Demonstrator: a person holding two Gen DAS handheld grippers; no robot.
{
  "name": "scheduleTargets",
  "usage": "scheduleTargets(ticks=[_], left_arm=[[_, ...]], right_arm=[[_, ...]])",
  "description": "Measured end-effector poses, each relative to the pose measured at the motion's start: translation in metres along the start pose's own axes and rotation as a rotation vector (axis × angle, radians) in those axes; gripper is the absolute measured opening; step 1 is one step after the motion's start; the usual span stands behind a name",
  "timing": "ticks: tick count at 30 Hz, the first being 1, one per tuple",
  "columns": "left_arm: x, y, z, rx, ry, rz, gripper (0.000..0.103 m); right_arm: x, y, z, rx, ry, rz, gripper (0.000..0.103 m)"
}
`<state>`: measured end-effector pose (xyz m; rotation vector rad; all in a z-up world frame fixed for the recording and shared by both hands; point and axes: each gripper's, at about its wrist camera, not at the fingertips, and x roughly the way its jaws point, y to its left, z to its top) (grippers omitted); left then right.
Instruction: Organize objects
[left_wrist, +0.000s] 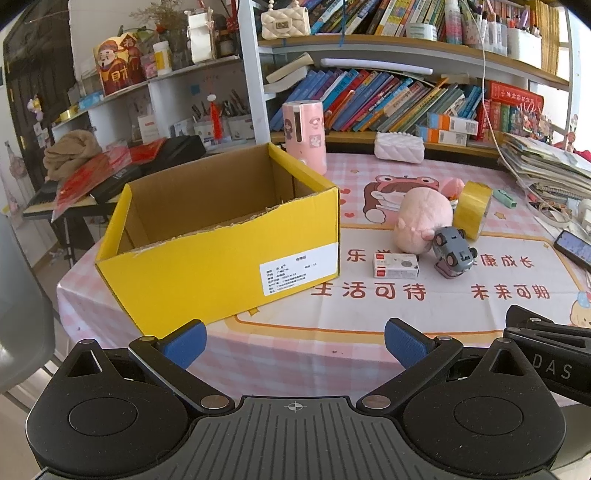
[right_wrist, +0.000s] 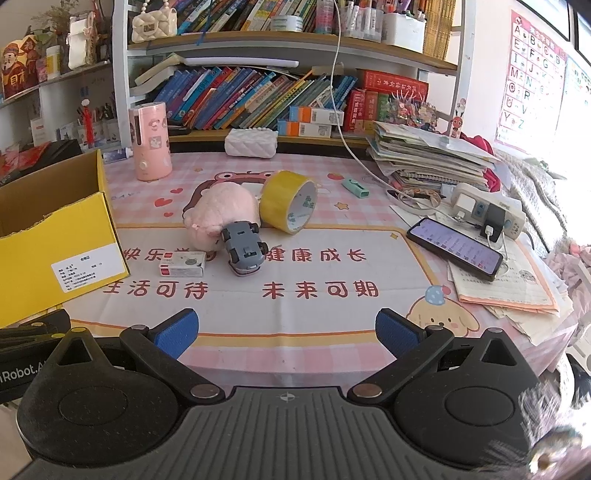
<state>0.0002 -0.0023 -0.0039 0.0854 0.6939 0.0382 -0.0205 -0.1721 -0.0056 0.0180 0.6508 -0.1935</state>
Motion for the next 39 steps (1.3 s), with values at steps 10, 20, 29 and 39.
scheduleTargets(ticks=[10,20,29,39], left_arm=[[0.007,-0.003,0.002,0.001,0.011,-0.005,0.103],[0.017,-0.009,0.006,-0.009,0.035,0.001,0.103],[0.032,-0.017,0.011,-0.026,0.057,0.003,0.103],[0.05,-0.027,0.021,-0.062,0.083,0.013,0.103]], right_arm=[[0.005,-0.001,0.001,0.0,0.009,-0.005,0.103],[0.018,-0.004,0.004,-0.011,0.028,0.002,0.103],[0.036,-0.009,0.013,-0.034,0.055,0.024,0.102],[0.066,-0.014,0.032,-0.082,0.08,0.119,0.1]])
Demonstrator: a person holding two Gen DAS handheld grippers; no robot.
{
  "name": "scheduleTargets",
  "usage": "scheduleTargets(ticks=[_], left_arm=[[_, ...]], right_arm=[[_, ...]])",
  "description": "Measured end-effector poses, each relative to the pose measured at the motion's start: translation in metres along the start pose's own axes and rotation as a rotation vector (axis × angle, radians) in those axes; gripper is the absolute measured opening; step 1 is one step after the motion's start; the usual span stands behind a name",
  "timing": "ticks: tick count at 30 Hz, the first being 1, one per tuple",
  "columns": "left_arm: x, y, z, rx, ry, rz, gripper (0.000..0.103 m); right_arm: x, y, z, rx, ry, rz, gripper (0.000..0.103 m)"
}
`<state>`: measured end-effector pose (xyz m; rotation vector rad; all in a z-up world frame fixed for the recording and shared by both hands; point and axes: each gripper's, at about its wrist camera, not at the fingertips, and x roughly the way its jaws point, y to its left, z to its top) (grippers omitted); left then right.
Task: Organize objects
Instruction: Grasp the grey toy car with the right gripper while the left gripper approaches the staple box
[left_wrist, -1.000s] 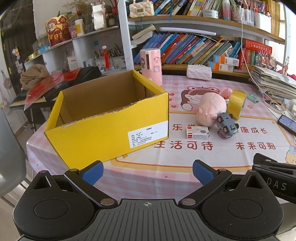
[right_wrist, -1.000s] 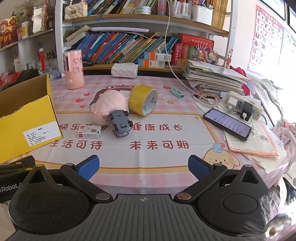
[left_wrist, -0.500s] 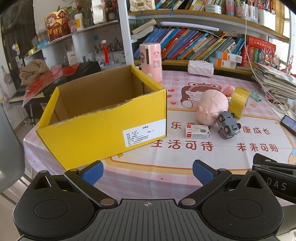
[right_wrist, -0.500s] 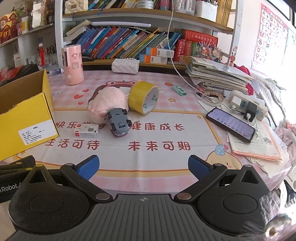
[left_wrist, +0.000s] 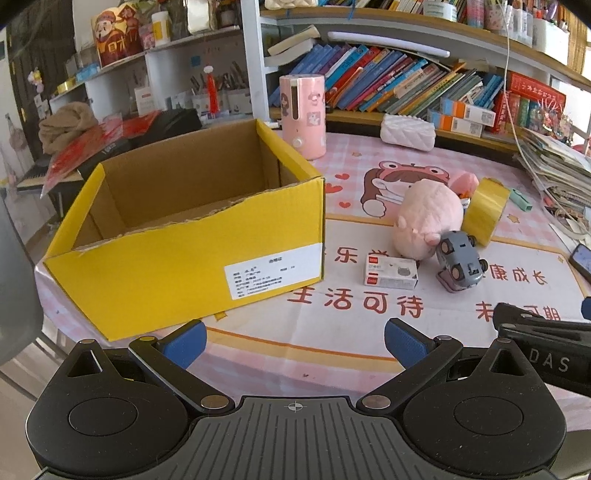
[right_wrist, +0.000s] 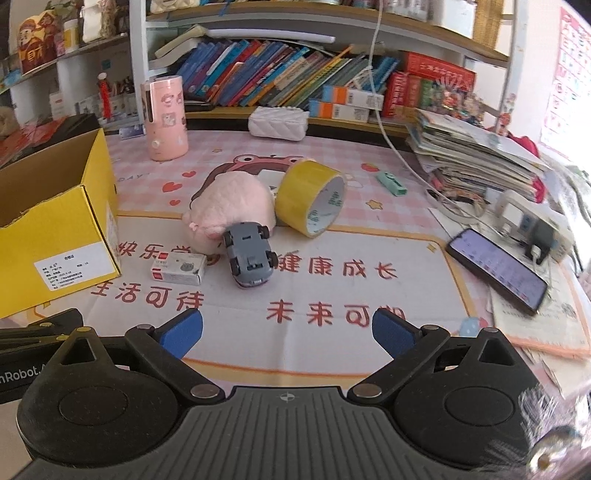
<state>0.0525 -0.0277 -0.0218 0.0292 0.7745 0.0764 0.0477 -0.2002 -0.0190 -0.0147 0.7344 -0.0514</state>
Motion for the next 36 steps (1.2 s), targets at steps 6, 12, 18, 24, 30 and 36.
scheduleTargets(ticks=[6,12,18,24,30,36], left_arm=[[0.013,-0.009,0.007,-0.028,0.03,0.023,0.103],[0.025,-0.018,0.014,-0.064,0.057,0.072,0.103],[0.033,-0.026,0.021,-0.101,0.055,0.103,0.103],[0.036,-0.029,0.025,-0.138,0.049,0.137,0.103],[0.04,-0.035,0.026,-0.148,0.056,0.142,0.103],[0.042,-0.041,0.023,-0.141,0.087,0.12,0.103]], right_arm=[[0.023,-0.006,0.016,-0.049,0.011,0.051,0.1],[0.047,-0.007,0.032,-0.111,0.021,0.134,0.09],[0.073,-0.009,0.048,-0.16,0.046,0.21,0.087],[0.093,-0.008,0.058,-0.2,0.053,0.255,0.087],[0.108,-0.007,0.062,-0.235,0.073,0.307,0.08],[0.122,-0.006,0.061,-0.248,0.093,0.341,0.072]])
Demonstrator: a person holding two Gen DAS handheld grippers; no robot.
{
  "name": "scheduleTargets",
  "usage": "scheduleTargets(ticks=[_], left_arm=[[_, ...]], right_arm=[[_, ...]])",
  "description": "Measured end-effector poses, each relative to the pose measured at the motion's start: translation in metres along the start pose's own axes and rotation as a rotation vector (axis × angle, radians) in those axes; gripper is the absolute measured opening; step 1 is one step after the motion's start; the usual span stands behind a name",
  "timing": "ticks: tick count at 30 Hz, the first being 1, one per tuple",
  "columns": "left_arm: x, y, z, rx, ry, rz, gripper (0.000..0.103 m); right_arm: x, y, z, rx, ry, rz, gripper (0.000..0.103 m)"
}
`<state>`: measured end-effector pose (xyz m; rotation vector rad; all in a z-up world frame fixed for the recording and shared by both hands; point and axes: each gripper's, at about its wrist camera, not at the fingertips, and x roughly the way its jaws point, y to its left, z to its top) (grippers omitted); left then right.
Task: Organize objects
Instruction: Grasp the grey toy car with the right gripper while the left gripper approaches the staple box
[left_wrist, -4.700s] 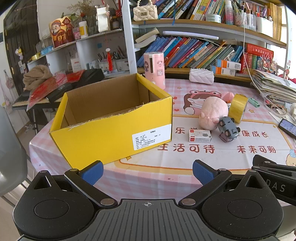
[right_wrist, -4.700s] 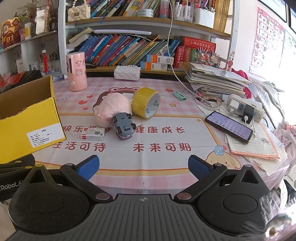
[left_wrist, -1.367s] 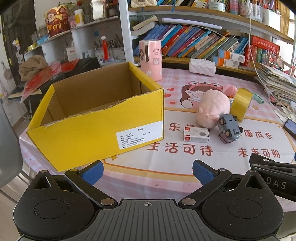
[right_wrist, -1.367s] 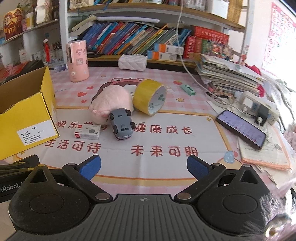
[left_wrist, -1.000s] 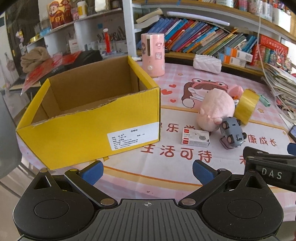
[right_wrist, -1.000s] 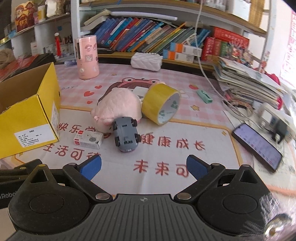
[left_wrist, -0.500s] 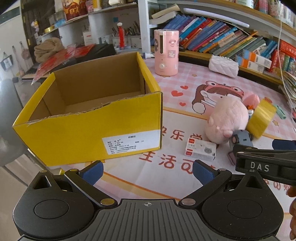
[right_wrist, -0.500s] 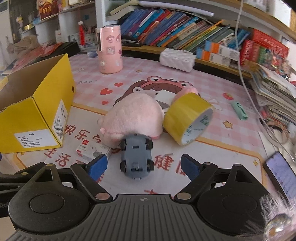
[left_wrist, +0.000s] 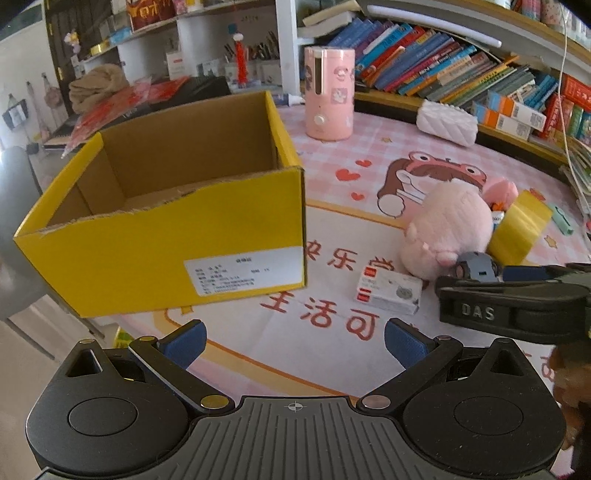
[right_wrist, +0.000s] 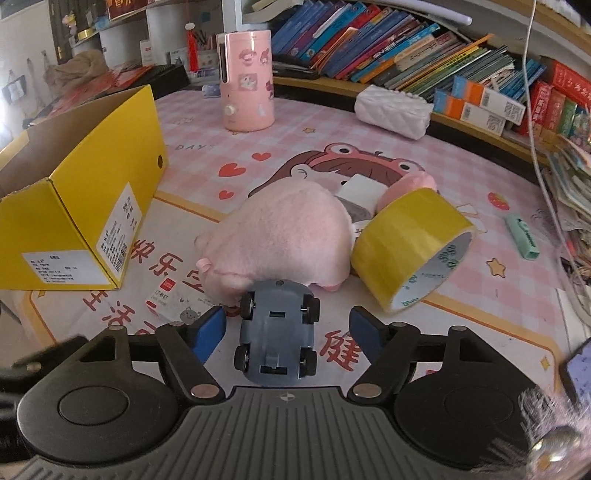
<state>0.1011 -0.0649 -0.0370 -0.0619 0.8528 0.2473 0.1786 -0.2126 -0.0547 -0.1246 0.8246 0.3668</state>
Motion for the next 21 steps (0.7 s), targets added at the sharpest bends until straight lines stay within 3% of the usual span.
scheduleTargets(ticks=[4,6,14,21], left_arm=[[0.001,-0.003,0.001,-0.001,0.005,-0.007,0.103],[0.002,-0.007,0.002,0.002,0.003,-0.019,0.103],[0.021,-0.043,0.011,0.083,0.002,-0.083,0.101],[0.055,-0.064,0.019,0.1,0.044,-0.068,0.082]], right_arm=[[0.009,0.0,0.0,-0.013,0.027,0.035,0.062],[0.01,-0.002,-0.001,-0.012,0.038,0.058,0.04],[-0.031,-0.035,0.003,0.029,-0.059,0.08,0.04],[-0.055,-0.058,0.003,0.024,-0.137,0.066,0.04]])
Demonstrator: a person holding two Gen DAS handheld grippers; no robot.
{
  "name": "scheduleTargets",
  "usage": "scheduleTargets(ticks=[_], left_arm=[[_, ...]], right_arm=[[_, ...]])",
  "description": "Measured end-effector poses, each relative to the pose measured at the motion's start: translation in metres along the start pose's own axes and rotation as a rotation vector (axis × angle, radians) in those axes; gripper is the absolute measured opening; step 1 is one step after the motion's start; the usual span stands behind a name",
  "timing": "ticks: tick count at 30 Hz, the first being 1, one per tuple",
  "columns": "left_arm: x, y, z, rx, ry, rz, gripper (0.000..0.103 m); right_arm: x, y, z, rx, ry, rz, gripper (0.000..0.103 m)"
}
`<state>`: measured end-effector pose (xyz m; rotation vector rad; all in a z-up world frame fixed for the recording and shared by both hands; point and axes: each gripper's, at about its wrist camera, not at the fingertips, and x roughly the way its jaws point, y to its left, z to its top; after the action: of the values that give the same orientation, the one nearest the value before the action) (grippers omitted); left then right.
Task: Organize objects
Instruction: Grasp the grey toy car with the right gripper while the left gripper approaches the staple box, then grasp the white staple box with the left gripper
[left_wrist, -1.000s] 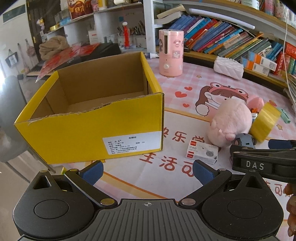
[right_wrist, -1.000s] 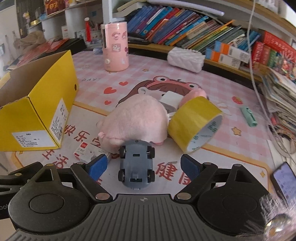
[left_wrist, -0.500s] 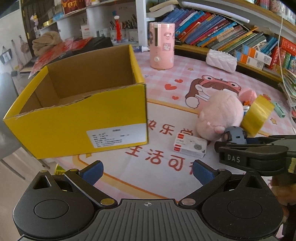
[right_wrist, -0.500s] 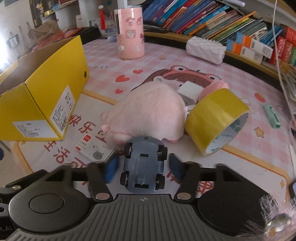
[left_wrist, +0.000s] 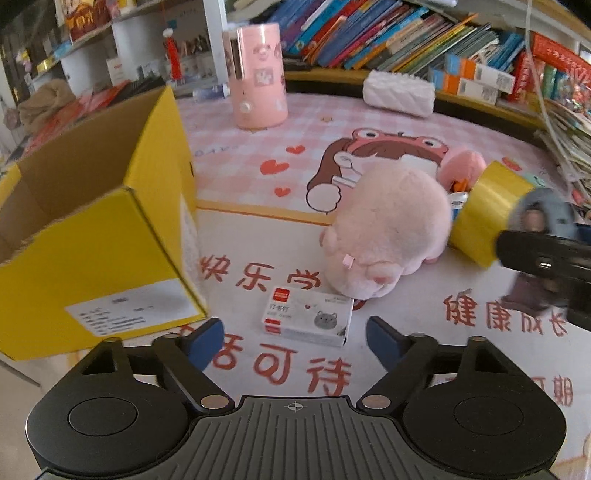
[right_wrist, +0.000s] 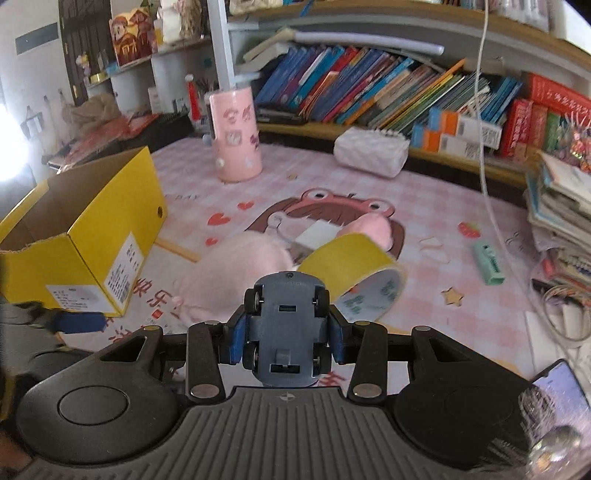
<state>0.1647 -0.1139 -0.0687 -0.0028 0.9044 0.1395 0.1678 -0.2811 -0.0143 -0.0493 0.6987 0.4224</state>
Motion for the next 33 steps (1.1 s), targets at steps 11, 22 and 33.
scheduleTargets(ticks=[11,22,33], left_arm=[[0.014,-0.001,0.005,-0.03,0.028,-0.044,0.056],[-0.021,0.018,0.002,-0.137,-0.009,-0.124,0.056],[-0.047,0.047,-0.013,-0.107,-0.074,-0.174,0.056]], right_arm=[[-0.002,-0.021,-0.003,0.033,0.01,-0.002,0.04],[0.008,-0.018,-0.009,0.09,0.075,-0.016,0.04],[-0.001,0.018,-0.022,0.117,0.119,-0.059,0.04]])
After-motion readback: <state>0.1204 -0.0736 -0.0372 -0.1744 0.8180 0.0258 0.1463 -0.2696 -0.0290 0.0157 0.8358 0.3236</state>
